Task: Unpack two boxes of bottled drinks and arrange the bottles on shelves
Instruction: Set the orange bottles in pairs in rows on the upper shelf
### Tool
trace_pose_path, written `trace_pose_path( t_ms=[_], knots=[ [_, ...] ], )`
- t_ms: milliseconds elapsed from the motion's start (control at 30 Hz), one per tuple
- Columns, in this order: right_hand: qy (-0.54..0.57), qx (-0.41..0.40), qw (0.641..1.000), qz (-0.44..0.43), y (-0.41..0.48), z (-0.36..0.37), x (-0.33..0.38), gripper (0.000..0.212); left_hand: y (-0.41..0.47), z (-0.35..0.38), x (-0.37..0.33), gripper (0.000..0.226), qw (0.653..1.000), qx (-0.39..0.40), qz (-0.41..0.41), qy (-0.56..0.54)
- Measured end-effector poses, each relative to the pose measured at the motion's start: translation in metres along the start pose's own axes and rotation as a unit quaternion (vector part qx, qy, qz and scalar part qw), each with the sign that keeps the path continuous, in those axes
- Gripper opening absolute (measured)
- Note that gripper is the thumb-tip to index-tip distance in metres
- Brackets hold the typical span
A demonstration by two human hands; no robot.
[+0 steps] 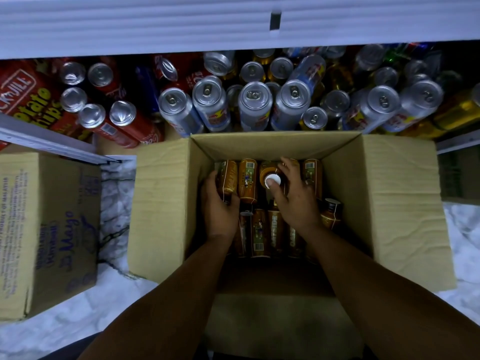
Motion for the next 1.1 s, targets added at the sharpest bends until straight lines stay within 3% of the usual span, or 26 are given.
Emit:
trace_pose_path(
  t_ms=[233,667,800,1000,1100],
  knots=[
    [0.009,-0.068,0.998,-0.017,0.015,0.003,-0.002,0.048,0.010,0.001,-0.013,0.070,0.995,-0.038,0.090,0.029],
    [-0.037,-0.115,0.986,-0.115,0.026,0.002,0.000,0.026,0.032,0.006,-0.024,0.041,0.989,-0.038,0.139,0.010],
    [-0.050,-0.115,0.984,-0.123,0.026,0.005,0.002,0.040,0.035,0.008,-0.022,0.041,0.988,-0.044,0.147,0.002],
    [-0.057,-0.068,0.990,-0.106,0.031,0.010,0.002,0.046,0.038,0.014,-0.016,0.066,0.995,0.000,0.100,-0.006],
    [-0.049,-0.015,0.995,-0.087,0.035,0.016,0.003,0.051,0.043,0.015,-0.019,0.061,0.996,-0.004,0.088,-0.002]
  ],
)
Point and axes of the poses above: each hand's wrist, its own y-axis towards the middle knuckle, its own z-axis out of the palm, x = y × z, the point moved 2 cm from there along y, towards the middle knuckle, and after that the axes turned 15 degrees about -z, right-handed, at the moved point
